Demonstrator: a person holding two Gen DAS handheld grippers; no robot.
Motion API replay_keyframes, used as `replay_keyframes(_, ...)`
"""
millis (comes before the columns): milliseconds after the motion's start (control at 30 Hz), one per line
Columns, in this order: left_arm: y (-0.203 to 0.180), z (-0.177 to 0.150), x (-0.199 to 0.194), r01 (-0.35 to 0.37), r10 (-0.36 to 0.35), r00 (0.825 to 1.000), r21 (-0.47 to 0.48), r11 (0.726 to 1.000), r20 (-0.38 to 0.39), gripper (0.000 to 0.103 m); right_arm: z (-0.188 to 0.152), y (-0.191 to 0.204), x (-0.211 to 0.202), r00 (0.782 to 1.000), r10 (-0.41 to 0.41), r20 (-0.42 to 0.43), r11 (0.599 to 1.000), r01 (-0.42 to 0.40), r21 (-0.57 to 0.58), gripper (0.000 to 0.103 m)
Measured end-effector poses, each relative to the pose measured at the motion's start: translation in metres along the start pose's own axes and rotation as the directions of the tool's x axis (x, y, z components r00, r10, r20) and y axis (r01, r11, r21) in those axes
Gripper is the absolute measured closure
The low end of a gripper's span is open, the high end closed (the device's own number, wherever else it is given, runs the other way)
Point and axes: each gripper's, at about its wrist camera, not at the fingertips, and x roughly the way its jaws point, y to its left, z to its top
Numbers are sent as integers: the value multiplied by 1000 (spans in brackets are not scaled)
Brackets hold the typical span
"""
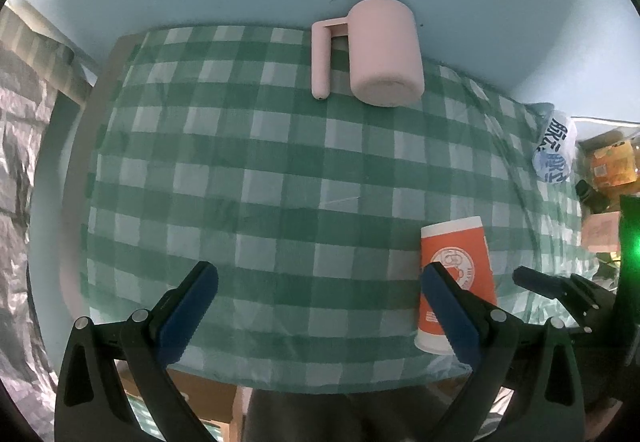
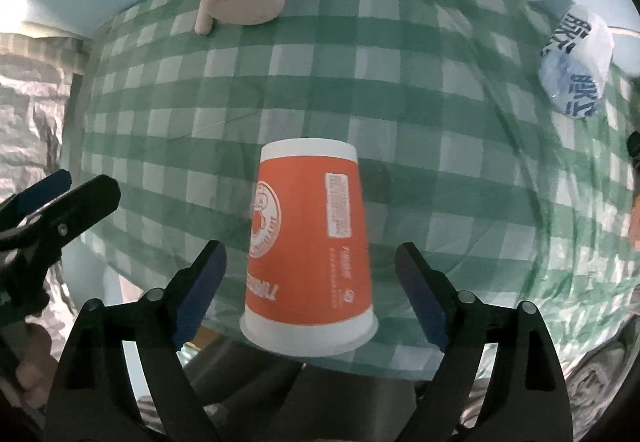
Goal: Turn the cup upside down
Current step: 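Lift the orange cup with the right tool and rotate it rim-down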
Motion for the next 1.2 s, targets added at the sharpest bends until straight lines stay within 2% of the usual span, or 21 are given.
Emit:
replay_keyframes(333, -19, -2, -5, 76, -77, 995, -20, 997, -57, 0, -33, -19, -69, 993, -25, 118, 999, 28, -21, 16)
replay_keyframes(533, -47, -3, 2, 73, -68, 993, 39, 997, -101, 0, -54, -31, -99, 977, -95, 188, 995, 94, 16, 16)
replay_keyframes(633, -57, 0, 10, 70, -64, 989, 40, 997, -137, 0, -63, -39, -104, 978, -91, 188, 996, 86, 36, 16)
replay_keyframes(800, -70, 13, 41, 98, -97, 962, -9, 995, -254, 0, -73, -51, -105, 981, -75, 179, 996, 65, 66, 16)
replay_keyframes(900, -75, 19, 61, 120, -135, 930, -65, 991, -341, 0, -75, -58, -102, 984, -72, 163, 994, 57, 92, 16)
replay_keyframes(933, -76, 21, 65, 127, -147, 925, -78, 989, -350, 0, -78, -61, -102, 984, -70, 163, 994, 55, 97, 16)
replay_keyframes(1033, -87, 28, 72, 132, -146, 917, -61, 989, -370, 0, -81, -67, -103, 984, -77, 163, 992, 59, 113, 16)
replay_keyframes(1133, -100, 30, 84, 129, -127, 901, -24, 991, -415, 0, -84, -74, -104, 983, -78, 165, 990, 57, 131, 16)
replay_keyframes(1200, -105, 29, 96, 131, -128, 884, -25, 991, -450, 0, -86, -78, -104, 983, -82, 163, 988, 58, 143, 16)
